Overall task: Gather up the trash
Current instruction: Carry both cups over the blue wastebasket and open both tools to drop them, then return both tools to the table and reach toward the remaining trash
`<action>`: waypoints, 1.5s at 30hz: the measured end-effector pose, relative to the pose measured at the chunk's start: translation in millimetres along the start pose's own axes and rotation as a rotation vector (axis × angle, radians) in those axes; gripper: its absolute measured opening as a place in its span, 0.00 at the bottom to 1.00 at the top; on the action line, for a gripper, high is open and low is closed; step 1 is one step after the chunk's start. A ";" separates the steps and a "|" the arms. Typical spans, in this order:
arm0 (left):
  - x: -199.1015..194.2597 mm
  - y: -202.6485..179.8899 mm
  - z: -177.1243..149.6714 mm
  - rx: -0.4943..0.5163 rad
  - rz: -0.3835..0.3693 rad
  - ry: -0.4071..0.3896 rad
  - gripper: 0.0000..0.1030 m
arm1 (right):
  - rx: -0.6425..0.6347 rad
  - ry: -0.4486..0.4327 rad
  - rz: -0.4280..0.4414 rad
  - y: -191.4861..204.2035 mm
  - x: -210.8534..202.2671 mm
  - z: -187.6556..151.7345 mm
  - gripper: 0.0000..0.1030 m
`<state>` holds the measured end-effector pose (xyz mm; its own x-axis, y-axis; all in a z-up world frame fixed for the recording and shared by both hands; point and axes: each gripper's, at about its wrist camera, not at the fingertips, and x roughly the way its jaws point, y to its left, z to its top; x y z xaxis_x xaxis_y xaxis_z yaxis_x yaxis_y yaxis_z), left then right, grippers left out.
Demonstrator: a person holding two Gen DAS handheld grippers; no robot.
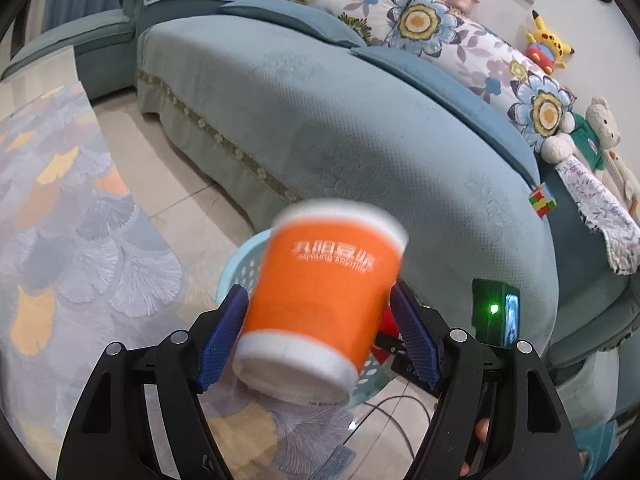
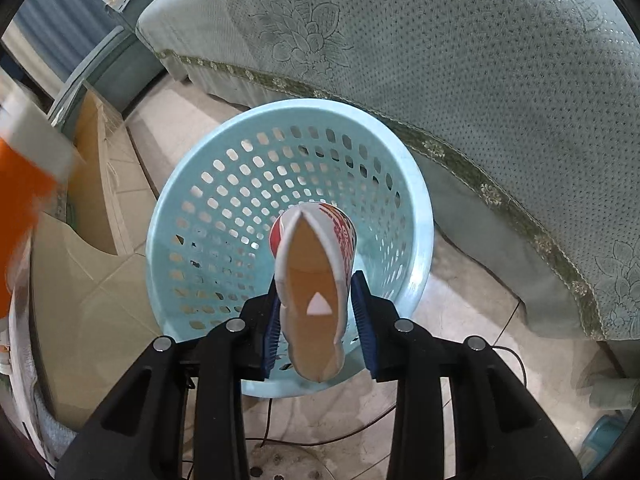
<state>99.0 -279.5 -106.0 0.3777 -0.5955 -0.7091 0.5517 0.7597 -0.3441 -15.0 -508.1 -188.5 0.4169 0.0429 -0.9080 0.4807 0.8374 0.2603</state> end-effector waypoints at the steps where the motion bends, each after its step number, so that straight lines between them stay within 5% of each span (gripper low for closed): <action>1: 0.4 1.3 -1.2 -0.003 0.005 0.001 0.71 | 0.000 0.000 0.004 0.2 0.1 1.8 0.31; 4: -10.8 7.8 -3.0 -0.022 -0.005 -0.017 0.71 | 0.001 -0.021 0.013 0.4 -6.4 6.4 0.43; 13: -85.4 26.6 -7.4 -0.043 -0.009 -0.158 0.72 | -0.028 -0.172 0.075 16.1 -62.7 15.1 0.44; 22: -195.8 74.6 -17.5 -0.101 0.144 -0.316 0.74 | -0.300 -0.387 0.249 127.8 -151.8 0.5 0.50; 31: -285.8 160.5 -46.5 -0.261 0.306 -0.425 0.74 | -0.554 -0.379 0.369 253.5 -162.7 -38.6 0.59; 38: -281.2 224.8 -72.8 -0.302 0.390 -0.335 0.78 | -0.760 -0.351 0.394 323.3 -142.3 -69.3 0.63; 45: -253.3 257.3 -77.2 -0.308 0.339 -0.237 0.69 | -0.896 -0.263 0.416 370.3 -103.5 -84.5 0.64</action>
<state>87.9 87.1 -62.5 0.6756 -0.3177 -0.6653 0.1378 0.9409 -0.3095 54.6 -156.4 -25.9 0.6268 0.3926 -0.6730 -0.4496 0.8877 0.0991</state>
